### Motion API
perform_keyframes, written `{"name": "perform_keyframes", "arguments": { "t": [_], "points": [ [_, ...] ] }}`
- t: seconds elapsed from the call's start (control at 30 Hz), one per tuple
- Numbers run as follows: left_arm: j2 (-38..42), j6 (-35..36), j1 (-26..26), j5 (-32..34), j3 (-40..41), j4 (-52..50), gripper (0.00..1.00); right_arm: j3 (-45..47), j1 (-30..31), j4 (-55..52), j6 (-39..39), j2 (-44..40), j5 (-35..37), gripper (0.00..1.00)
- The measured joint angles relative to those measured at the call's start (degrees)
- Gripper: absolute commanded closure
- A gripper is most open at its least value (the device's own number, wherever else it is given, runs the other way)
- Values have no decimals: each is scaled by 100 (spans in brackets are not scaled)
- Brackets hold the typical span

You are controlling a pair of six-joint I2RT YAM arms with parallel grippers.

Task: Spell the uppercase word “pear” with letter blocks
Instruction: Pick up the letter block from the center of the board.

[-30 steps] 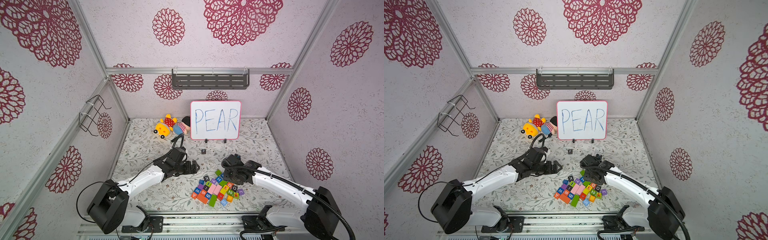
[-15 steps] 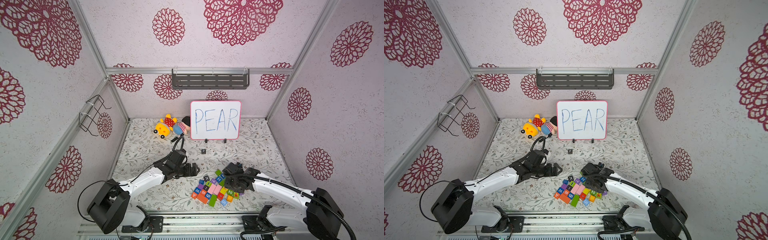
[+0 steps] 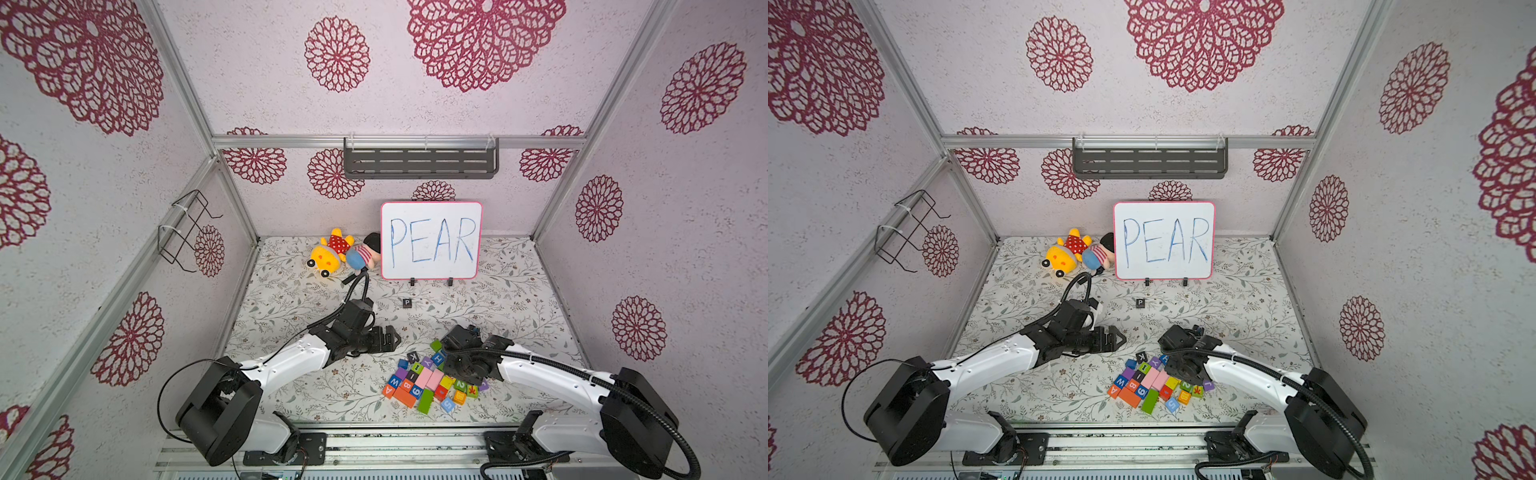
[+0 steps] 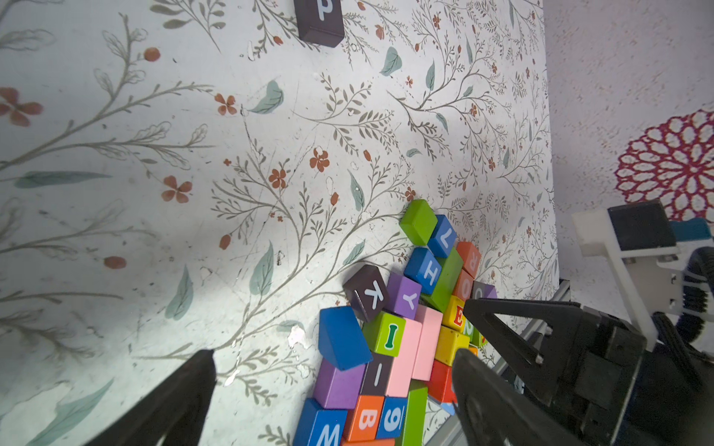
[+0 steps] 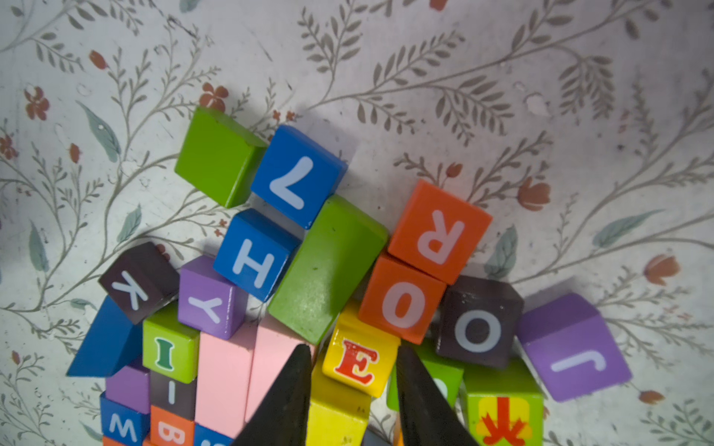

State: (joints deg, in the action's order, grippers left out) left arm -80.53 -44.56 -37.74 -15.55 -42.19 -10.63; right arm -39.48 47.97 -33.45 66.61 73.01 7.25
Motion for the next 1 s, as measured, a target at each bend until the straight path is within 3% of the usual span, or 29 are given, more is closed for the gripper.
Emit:
{"name": "perform_keyframes", "arguments": {
  "t": [1.0],
  "points": [
    [9,-188,-17,79,450,494,2,-240,81,170,-214,636,-63,61]
  ]
}}
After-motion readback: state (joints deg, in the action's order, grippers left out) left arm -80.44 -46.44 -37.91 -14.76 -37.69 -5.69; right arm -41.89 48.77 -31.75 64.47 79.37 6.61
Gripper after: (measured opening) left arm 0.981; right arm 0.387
